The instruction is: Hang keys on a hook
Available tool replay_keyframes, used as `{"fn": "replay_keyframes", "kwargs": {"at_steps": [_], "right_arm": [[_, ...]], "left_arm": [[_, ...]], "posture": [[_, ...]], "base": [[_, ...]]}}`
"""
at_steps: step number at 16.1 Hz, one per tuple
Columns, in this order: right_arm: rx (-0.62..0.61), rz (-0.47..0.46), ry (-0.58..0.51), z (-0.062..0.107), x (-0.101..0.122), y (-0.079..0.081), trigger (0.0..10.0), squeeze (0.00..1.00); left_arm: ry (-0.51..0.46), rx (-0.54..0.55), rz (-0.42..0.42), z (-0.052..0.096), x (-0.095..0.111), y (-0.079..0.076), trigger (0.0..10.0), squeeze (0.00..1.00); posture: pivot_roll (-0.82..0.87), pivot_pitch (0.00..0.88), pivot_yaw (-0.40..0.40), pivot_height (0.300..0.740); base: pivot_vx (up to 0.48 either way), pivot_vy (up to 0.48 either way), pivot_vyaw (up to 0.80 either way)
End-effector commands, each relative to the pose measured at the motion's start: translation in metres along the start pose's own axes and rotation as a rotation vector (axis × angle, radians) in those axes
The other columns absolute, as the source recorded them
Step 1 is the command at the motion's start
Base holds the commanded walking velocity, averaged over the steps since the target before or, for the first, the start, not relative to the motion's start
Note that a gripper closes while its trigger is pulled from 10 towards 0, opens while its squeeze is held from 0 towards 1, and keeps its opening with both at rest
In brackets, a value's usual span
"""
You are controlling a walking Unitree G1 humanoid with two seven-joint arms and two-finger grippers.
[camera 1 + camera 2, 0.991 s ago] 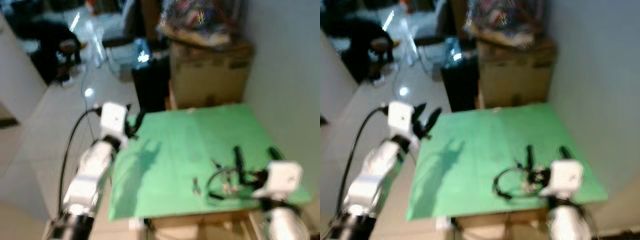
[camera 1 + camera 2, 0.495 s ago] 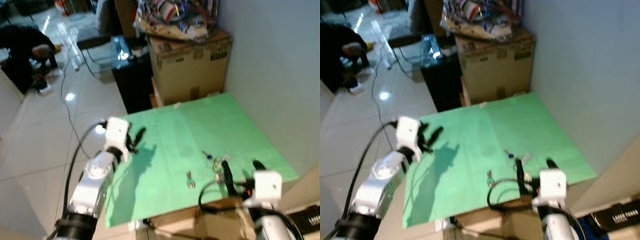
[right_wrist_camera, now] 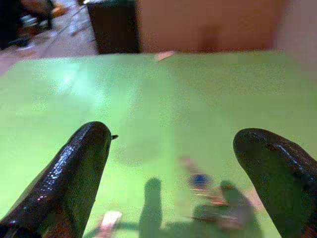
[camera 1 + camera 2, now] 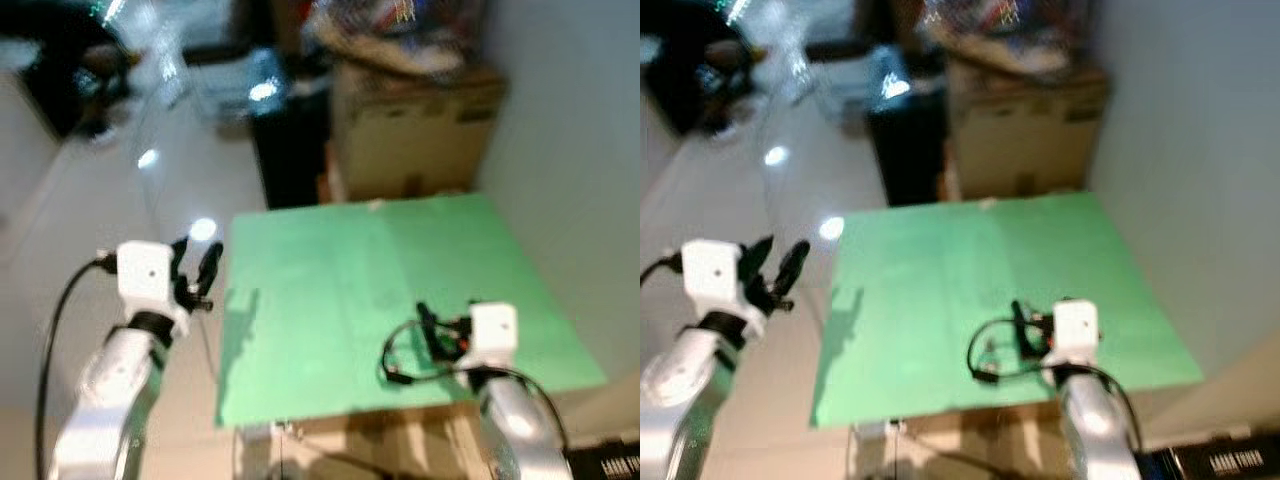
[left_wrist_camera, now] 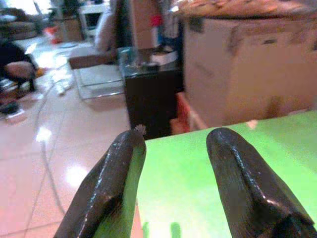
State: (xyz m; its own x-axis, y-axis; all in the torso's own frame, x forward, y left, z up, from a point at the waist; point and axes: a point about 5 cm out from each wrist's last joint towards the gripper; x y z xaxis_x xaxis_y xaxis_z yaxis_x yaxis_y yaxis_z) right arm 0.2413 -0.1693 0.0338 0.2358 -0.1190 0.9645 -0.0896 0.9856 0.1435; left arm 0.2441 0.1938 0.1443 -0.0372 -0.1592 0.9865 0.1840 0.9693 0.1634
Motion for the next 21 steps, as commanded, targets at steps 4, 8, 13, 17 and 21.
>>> {"fn": "replay_keyframes", "kwargs": {"at_steps": [4,8,13,17,21], "right_arm": [[0.059,-0.039,0.066,-0.009,-0.02,0.018,10.0,0.0],[0.055,-0.039,0.074,0.001,-0.031,0.024,10.0,0.0],[0.123,-0.009,0.085,0.007,-0.042,0.041,10.0,0.0],[0.129,-0.058,0.109,-0.002,-0.041,0.043,10.0,0.0],[0.132,-0.147,0.161,-0.008,-0.045,0.048,10.0,0.0]], "left_arm": [[-0.011,-0.367,-0.015,0.015,0.024,-0.007,10.0,0.0],[0.033,-0.565,-0.041,0.019,0.024,-0.015,10.0,0.0],[0.045,-0.63,0.043,0.013,0.021,-0.011,10.0,0.0],[0.035,-0.664,0.045,0.012,0.016,-0.019,10.0,0.0],[0.06,-0.732,0.039,0.014,0.007,-0.024,10.0,0.0]], "posture": [[0.14,0.15,0.044,0.731],[0.13,0.16,0.057,0.731],[0.09,0.151,0.064,0.731],[0.07,0.145,0.054,0.731],[0.08,0.151,0.049,0.731]], "base": [[0.0,0.0,0.0],[0.0,0.0,0.0],[0.0,0.0,0.0],[0.0,0.0,0.0],[0.0,0.0,0.0]]}}
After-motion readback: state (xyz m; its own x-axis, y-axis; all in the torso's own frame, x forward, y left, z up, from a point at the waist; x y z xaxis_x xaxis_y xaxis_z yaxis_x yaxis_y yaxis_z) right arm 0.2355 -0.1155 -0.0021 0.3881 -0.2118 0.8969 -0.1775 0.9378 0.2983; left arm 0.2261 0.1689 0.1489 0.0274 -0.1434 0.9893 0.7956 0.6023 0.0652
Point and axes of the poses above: a point about 5 cm out from each wrist's last joint towards the gripper, its own z axis pointing back from the gripper into the wrist, its own x axis along the axis of the wrist's last joint, y = z × x, and after that the axes turned 7 degrees about -z, right-handed
